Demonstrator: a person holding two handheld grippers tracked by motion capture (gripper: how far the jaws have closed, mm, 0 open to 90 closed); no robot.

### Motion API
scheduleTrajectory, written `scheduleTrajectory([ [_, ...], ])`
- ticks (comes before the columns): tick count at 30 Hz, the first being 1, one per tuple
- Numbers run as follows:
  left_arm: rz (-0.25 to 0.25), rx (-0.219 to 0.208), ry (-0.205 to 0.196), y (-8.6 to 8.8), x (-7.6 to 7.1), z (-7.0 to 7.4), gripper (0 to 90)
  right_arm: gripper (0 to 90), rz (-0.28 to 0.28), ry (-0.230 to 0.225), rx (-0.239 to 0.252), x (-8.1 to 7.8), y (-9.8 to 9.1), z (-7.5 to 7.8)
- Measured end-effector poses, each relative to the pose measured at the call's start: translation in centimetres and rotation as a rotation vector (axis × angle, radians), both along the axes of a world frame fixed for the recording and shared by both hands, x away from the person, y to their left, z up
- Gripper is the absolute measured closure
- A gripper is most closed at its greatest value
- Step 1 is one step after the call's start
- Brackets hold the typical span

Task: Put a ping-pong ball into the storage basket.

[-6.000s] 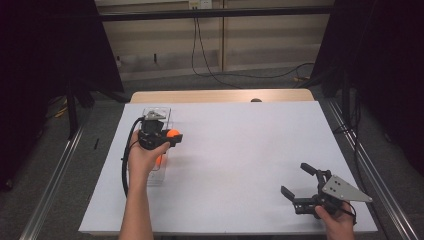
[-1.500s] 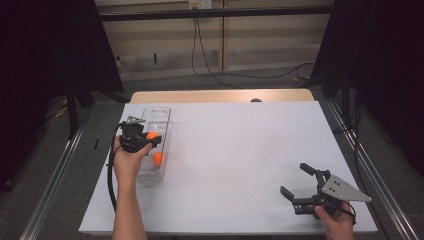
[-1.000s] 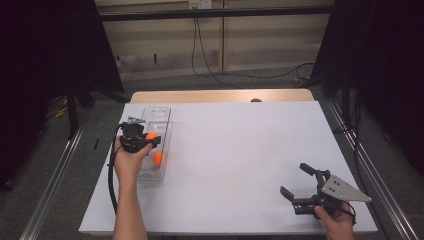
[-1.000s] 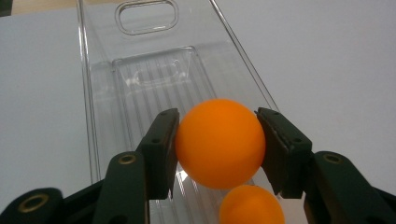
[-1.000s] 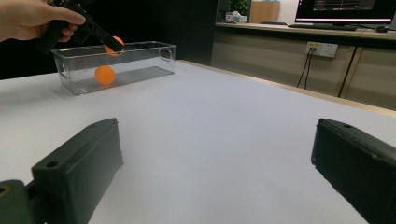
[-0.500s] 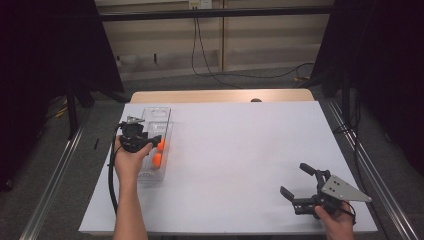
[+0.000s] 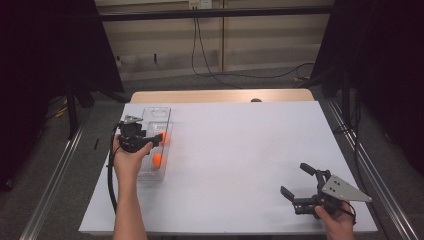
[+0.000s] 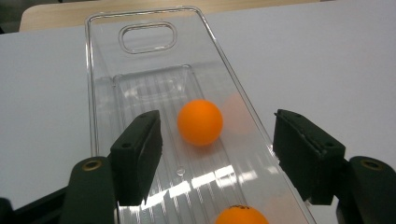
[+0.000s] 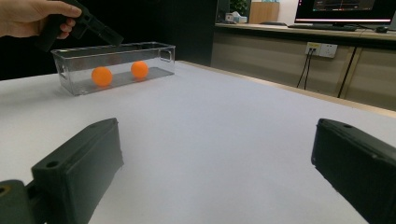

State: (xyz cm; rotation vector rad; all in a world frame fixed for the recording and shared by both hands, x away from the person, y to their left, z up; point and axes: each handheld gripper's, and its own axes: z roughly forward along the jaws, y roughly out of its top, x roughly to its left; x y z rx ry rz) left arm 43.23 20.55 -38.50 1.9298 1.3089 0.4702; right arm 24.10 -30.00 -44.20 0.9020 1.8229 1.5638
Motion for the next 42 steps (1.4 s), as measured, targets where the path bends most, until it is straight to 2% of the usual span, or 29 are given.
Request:
scheduleTrajectory([
  [11,-0.013,-0.032,-0.018,-0.2,-0.3,0.4,25.7,1.3,-0.004,0.001,0.003,0.0,-0.1,0.0],
  [16,-0.019,-0.015,-0.025,-0.7,-0.5,0.4,22.8,1.3,-0.012,0.003,0.007,0.0,-0.2,0.0],
  [19,-0.019,-0.023,-0.029,-0.7,-0.7,0.6,21.2,1.3,-0.009,0.002,0.005,0.0,-0.1,0.0],
  [23,-0.022,-0.027,-0.052,-0.7,-1.2,0.9,18.4,1.3,-0.004,0.000,0.000,0.0,0.0,0.0],
  [28,-0.031,-0.077,-0.070,-0.5,-1.9,0.9,17.8,1.3,-0.007,0.002,0.004,0.0,-0.2,0.0],
  [31,-0.040,-0.076,-0.080,-0.5,-2.3,0.9,16.7,1.3,-0.008,0.004,0.006,-0.1,-0.2,0.0],
  [34,-0.047,-0.106,-0.094,-0.5,-2.7,0.9,14.6,1.3,-0.009,0.003,0.004,0.0,-0.1,0.0],
  [36,-0.058,-0.096,-0.097,-0.4,-2.9,1.0,14.2,1.3,-0.007,0.001,0.001,0.0,-0.1,0.0],
  [39,-0.060,-0.129,-0.121,-0.4,-3.4,1.0,13.2,1.3,-0.007,0.005,0.001,0.0,-0.1,-0.1],
  [42,-0.066,-0.137,-0.138,-0.2,-3.8,0.9,12.2,1.3,-0.007,0.004,0.001,0.0,-0.1,-0.1],
])
